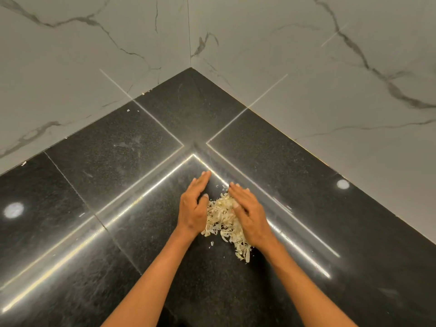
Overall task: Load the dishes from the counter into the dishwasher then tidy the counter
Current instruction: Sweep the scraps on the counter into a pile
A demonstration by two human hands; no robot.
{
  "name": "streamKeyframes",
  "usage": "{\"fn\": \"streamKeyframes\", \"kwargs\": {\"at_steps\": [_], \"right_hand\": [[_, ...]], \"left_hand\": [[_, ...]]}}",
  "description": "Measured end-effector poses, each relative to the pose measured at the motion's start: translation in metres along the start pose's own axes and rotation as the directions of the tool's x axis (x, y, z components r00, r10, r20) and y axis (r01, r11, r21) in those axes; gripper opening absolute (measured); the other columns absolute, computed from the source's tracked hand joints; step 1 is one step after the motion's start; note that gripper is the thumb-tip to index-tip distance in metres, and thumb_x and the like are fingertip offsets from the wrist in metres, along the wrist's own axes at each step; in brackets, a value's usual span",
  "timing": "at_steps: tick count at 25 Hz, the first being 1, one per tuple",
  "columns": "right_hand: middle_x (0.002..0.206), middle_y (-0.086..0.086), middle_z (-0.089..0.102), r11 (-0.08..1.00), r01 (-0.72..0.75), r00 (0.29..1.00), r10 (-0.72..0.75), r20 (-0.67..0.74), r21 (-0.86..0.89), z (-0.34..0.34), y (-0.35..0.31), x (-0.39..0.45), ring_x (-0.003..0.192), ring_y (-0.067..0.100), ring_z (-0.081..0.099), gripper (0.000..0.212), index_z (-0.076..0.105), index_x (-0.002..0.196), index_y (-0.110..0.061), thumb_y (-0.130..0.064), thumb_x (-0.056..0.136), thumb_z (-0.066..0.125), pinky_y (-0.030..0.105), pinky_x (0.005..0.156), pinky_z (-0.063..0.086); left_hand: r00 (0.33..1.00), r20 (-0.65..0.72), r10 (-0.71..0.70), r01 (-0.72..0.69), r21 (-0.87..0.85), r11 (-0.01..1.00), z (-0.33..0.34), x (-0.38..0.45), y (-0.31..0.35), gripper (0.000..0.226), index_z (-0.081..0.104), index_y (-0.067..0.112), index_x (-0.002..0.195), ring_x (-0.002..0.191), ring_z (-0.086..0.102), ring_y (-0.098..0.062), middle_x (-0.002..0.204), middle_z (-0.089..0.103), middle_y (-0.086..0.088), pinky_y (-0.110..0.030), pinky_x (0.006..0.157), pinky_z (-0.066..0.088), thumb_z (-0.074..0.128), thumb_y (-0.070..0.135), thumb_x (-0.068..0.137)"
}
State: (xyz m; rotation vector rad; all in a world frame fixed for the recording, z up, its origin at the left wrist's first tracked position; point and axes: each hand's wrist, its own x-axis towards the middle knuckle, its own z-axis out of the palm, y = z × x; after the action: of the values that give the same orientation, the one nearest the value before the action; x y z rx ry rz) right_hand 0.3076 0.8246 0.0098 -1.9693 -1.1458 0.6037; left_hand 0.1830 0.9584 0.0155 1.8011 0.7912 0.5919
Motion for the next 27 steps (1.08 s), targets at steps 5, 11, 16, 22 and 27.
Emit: {"fn": "streamKeyframes", "kwargs": {"at_steps": [5,11,16,22,27], "right_hand": [[0.150,-0.007,0.050,0.998,0.050,0.999,-0.050,-0.007,0.045,-0.011,0.000,0.005,0.142,0.003,0.039,0.048,0.053,0.144,-0.021,-0.042,0.103,0.038,0.043,0.119,0.033],[0.161,-0.007,0.031,0.981,0.097,0.985,-0.070,0.158,-0.169,0.002,-0.006,0.018,0.149,0.000,0.020,0.052,0.039,0.153,-0.022,-0.043,0.106,0.031,0.038,0.126,0.016],[0.151,-0.015,0.046,0.989,0.074,0.992,-0.061,0.106,-0.128,-0.013,-0.013,-0.002,0.141,-0.006,0.034,0.049,0.050,0.145,-0.027,-0.047,0.104,0.034,0.033,0.122,0.026],[0.159,-0.009,0.031,0.989,-0.103,0.992,0.094,-0.081,-0.108,-0.001,-0.005,-0.022,0.148,0.000,0.022,0.066,0.038,0.151,-0.025,-0.059,0.097,0.024,0.041,0.125,0.017],[0.156,-0.011,0.036,0.993,-0.112,0.985,0.117,-0.123,0.046,0.017,-0.025,-0.051,0.146,-0.003,0.027,0.062,0.041,0.148,-0.025,-0.057,0.096,0.035,0.033,0.124,0.021]], "left_hand": [[0.977,0.201,0.069,-0.114,0.220,0.969,0.005,-0.006,-0.002,0.059,0.031,0.016,0.153,0.146,0.011,0.010,0.157,0.027,0.008,-0.021,0.123,0.003,0.035,0.019,0.094],[0.976,0.216,-0.003,0.010,-0.034,0.999,-0.006,-0.028,-0.005,0.056,0.050,0.022,0.141,0.138,0.038,0.004,0.146,0.047,0.010,-0.030,0.124,0.016,0.038,0.010,0.087],[0.996,0.072,-0.057,0.072,-0.235,0.969,-0.020,-0.046,-0.006,0.052,0.063,0.011,0.131,0.131,0.053,-0.010,0.134,0.063,0.003,-0.044,0.118,0.033,0.049,0.019,0.082],[0.984,0.177,-0.016,-0.013,0.162,0.987,-0.011,-0.050,-0.007,0.071,0.028,0.024,0.153,0.149,0.011,0.002,0.161,0.026,0.005,-0.032,0.125,0.006,0.034,0.033,0.083],[0.949,0.316,-0.009,-0.043,0.158,0.987,0.000,-0.064,-0.005,0.070,0.015,0.025,0.155,0.149,0.000,0.003,0.164,0.015,0.005,-0.032,0.125,-0.001,0.024,0.048,0.089]]}}
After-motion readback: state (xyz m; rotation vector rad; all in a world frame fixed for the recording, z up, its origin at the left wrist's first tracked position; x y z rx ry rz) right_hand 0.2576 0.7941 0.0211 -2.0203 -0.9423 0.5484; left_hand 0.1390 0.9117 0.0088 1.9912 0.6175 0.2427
